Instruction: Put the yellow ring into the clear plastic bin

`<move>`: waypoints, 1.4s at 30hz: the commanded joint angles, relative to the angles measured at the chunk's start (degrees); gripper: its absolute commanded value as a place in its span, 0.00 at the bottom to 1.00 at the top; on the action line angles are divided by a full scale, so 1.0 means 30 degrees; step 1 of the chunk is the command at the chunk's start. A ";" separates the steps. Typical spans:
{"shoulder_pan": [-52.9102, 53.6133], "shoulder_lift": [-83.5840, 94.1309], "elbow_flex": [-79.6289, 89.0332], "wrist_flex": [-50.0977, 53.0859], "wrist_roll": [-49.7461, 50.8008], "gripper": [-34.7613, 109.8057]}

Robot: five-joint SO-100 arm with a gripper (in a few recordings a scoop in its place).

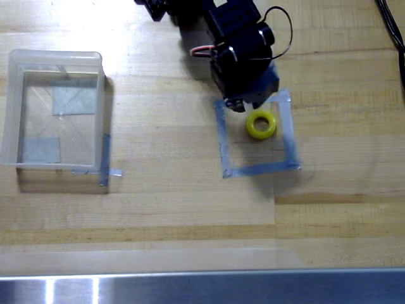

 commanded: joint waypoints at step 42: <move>0.0967 -0.6387 -0.1289 -0.2637 0.1406 0.45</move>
